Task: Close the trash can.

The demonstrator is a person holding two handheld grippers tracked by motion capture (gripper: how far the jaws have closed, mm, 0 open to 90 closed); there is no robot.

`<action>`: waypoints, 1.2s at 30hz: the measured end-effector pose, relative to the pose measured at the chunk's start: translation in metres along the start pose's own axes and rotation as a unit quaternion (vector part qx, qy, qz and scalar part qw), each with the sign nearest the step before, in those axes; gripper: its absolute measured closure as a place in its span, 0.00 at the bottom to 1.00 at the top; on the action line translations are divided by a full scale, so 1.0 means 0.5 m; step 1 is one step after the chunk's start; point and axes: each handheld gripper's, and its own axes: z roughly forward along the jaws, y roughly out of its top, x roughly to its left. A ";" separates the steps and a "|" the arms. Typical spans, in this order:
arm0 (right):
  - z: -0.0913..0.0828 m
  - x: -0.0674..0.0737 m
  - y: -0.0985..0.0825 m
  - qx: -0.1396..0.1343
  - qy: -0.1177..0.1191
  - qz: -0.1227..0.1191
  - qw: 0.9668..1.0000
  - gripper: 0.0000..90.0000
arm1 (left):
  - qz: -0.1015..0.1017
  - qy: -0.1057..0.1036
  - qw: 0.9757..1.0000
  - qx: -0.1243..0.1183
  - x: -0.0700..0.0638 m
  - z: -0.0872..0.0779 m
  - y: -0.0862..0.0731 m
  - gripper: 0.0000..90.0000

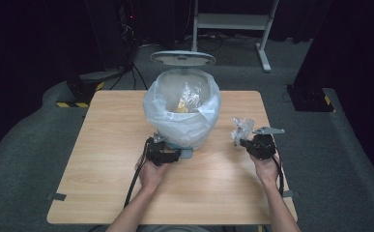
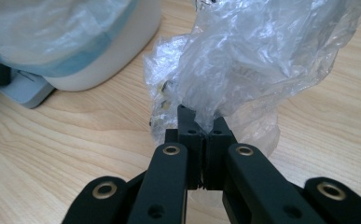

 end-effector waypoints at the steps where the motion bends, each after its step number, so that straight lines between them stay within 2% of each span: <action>1: -0.001 0.002 0.002 -0.002 0.001 -0.002 1.000 0.99 | 0.000 0.000 1.000 0.000 0.000 0.000 0.000 0.17; 12: -0.031 0.022 0.030 -0.018 0.021 -0.010 1.000 0.99 | 0.000 0.000 1.000 0.000 0.000 0.000 0.000 0.17; 19: -0.034 0.033 0.033 -0.017 0.031 -0.012 0.999 0.99 | 0.001 0.000 1.000 -0.001 0.001 0.000 0.000 0.17; 22: -0.044 0.039 0.037 -0.027 0.039 -0.013 0.999 0.99 | 0.001 0.000 1.000 -0.002 0.001 0.000 0.000 0.17; 36: -0.076 0.048 0.058 -0.045 0.065 -0.016 0.997 0.99 | -0.001 0.000 1.000 -0.002 0.002 -0.001 0.000 0.18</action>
